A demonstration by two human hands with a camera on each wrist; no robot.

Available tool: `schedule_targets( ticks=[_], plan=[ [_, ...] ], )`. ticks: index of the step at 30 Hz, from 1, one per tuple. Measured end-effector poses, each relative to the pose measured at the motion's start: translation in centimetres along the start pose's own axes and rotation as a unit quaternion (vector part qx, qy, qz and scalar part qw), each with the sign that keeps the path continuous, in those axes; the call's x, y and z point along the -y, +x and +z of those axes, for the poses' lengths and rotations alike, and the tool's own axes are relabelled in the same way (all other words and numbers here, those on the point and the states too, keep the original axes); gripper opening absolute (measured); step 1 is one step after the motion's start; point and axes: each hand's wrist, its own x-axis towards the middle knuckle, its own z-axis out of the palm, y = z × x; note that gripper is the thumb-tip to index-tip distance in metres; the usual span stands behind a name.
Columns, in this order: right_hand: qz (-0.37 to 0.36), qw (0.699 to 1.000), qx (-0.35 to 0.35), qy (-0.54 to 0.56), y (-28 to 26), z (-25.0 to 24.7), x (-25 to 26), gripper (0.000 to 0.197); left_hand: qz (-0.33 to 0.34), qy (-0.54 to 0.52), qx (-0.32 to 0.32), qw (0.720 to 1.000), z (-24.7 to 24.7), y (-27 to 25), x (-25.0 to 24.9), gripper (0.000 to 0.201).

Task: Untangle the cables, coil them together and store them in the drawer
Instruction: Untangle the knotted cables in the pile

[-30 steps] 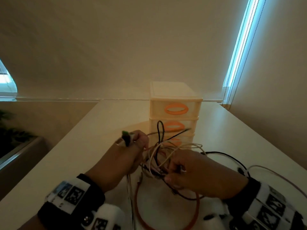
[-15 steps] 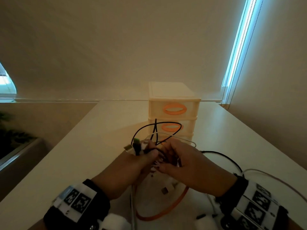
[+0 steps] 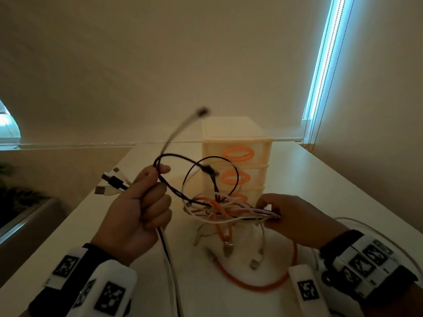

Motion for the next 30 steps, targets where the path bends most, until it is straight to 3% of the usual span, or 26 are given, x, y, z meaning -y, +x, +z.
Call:
schedule_targets(
  ticks=[4,7,9,11,13,15,18,20,23,27,30],
  plan=[
    [-0.019,0.999,0.027,-0.015,0.0,0.0,-0.8,0.036,-0.018,0.052,-0.009,0.998,0.2,-0.1,0.8,0.025],
    [-0.101,0.99,0.074,0.07,-0.8,-0.4,0.4,0.059,-0.037,0.091,0.0,0.995,1.1,-0.5,2.0,0.024],
    [-0.121,0.979,0.089,0.136,-1.3,-1.0,1.8,0.063,-0.051,0.106,0.006,0.993,1.5,-0.7,2.5,0.024],
    [-0.101,0.977,0.063,0.177,-1.7,-1.6,3.5,0.052,-0.061,0.118,0.016,0.991,1.8,-1.0,2.9,0.024],
    [-0.079,0.966,-0.026,0.246,-1.6,-1.6,4.9,0.025,-0.065,0.127,0.028,0.989,2.0,-1.2,3.2,0.023],
    [-0.042,0.935,-0.086,0.343,-1.5,-1.4,6.2,0.03,-0.066,0.143,0.043,0.987,2.1,-1.4,3.5,0.024],
    [0.049,0.863,-0.046,0.501,-1.4,-0.5,7.7,0.042,-0.069,0.181,0.066,0.979,1.9,-1.5,4.2,0.037],
    [0.075,0.81,-0.043,0.581,-1.4,0.2,8.2,0.036,-0.055,0.241,0.083,0.965,1.9,-1.6,4.6,0.042],
    [0.074,0.752,-0.068,0.652,-1.0,0.7,8.4,0.022,-0.029,0.341,0.105,0.934,2.4,-2.0,4.6,0.018],
    [0.066,0.68,-0.078,0.726,-0.7,0.6,7.9,0.021,-0.011,0.399,0.118,0.909,2.4,-2.0,4.3,0.028],
    [0.051,0.657,-0.079,0.748,-0.8,0.6,7.9,0.02,-0.001,0.468,0.169,0.868,2.5,-2.0,4.3,0.024]
  ],
)
